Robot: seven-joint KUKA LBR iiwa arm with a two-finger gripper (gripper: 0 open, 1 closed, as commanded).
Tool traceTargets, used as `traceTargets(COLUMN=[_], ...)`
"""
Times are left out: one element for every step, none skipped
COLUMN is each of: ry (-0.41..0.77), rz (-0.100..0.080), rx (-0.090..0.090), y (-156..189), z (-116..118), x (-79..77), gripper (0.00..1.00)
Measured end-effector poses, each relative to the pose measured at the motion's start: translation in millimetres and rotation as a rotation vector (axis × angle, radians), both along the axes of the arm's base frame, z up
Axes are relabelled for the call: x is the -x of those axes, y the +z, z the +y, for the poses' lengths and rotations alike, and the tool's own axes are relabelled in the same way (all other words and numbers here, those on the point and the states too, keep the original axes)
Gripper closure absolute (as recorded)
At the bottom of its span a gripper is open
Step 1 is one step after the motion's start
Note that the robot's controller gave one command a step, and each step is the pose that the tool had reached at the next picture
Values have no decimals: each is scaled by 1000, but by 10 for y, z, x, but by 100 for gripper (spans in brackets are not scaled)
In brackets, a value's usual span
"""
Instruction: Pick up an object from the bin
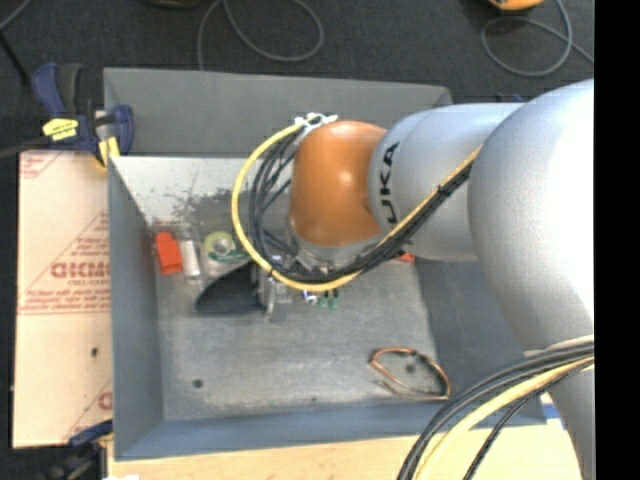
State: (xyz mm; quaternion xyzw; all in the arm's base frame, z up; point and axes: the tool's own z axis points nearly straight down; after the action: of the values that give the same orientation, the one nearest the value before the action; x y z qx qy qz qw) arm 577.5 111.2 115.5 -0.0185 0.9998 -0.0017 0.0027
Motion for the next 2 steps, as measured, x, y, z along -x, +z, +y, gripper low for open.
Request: traceTargets(ry=[35, 39], rz=[-10, 4], rx=[-2, 1], y=[-221, -98], z=[-88, -37], x=[-55, 6], gripper=[100, 100])
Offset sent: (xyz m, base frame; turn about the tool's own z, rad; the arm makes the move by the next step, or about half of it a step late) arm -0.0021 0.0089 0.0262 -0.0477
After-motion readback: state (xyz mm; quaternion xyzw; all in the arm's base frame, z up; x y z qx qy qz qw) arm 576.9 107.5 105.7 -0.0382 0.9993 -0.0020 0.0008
